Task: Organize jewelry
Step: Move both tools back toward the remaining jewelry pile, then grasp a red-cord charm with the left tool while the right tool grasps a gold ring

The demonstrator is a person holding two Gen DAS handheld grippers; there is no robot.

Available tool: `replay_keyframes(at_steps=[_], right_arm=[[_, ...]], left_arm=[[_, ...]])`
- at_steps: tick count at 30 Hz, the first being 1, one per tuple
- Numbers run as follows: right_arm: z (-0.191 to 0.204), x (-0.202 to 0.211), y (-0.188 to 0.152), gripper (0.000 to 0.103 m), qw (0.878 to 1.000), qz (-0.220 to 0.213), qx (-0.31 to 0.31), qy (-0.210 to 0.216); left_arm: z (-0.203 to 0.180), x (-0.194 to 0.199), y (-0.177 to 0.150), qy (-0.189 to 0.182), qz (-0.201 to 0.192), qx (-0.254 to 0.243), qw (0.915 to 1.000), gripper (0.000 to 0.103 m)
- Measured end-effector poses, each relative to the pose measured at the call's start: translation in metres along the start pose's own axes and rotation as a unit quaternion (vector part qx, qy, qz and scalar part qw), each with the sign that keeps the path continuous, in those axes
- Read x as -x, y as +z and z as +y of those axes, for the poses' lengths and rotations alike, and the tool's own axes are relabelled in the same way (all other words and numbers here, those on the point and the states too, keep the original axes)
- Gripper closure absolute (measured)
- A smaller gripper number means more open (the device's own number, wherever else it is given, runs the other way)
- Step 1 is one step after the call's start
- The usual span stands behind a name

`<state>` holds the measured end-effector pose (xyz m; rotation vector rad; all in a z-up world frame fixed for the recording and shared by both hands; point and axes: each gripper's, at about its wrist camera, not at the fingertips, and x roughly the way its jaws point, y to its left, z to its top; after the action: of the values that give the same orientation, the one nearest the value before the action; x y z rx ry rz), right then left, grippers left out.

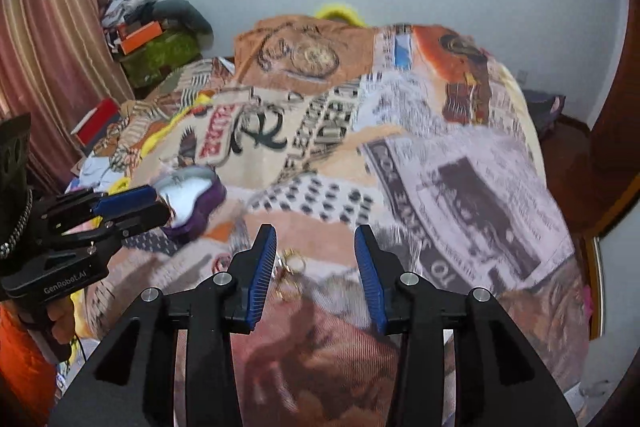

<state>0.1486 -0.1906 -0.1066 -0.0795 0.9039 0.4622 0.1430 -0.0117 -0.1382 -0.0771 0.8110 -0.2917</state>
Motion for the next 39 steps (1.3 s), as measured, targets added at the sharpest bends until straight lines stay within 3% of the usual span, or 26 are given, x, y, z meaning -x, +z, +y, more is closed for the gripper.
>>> replay_keyframes(at_steps=[11, 14, 19, 27, 30, 32, 34, 35, 39], right_arm=[[0.013, -0.039, -0.031, 0.066, 0.998, 0.059, 0.033, 0.02], [0.018, -0.04, -0.035, 0.066, 0.997, 0.052, 0.059, 0.009], [0.014, -0.039, -0.036, 0.066, 0.998, 0.045, 0.05, 0.016], [0.021, -0.043, -0.036, 0.087, 0.997, 0.041, 0.063, 0.012], [0.02, -0.042, -0.036, 0.087, 0.998, 0.039, 0.057, 0.015], [0.017, -0.042, -0.036, 0.088, 0.998, 0.038, 0.05, 0.019], [0.017, -0.041, -0.036, 0.088, 0.998, 0.037, 0.046, 0.019], [0.018, -0.041, -0.035, 0.094, 0.998, 0.036, 0.044, 0.02], [0.017, -0.038, -0.035, 0.095, 0.999, 0.033, 0.034, 0.021]], left_arm=[[-0.006, -0.021, -0.022, -0.01, 0.042, -0.011, 0.999, 0.073], [-0.009, -0.025, -0.026, -0.014, 0.05, -0.016, 0.9985, 0.073], [-0.011, -0.04, -0.027, -0.035, 0.072, -0.011, 0.9967, 0.073], [-0.019, -0.057, -0.024, -0.023, 0.07, -0.02, 0.9971, 0.073], [-0.022, -0.056, -0.027, -0.026, 0.064, -0.023, 0.9974, 0.081], [-0.022, -0.055, -0.028, -0.039, 0.063, -0.018, 0.9971, 0.093], [-0.023, -0.054, -0.029, -0.045, 0.063, -0.016, 0.9969, 0.096], [-0.024, -0.053, -0.029, -0.045, 0.062, -0.017, 0.9969, 0.097], [-0.027, -0.047, -0.031, -0.045, 0.057, -0.018, 0.9972, 0.1]])
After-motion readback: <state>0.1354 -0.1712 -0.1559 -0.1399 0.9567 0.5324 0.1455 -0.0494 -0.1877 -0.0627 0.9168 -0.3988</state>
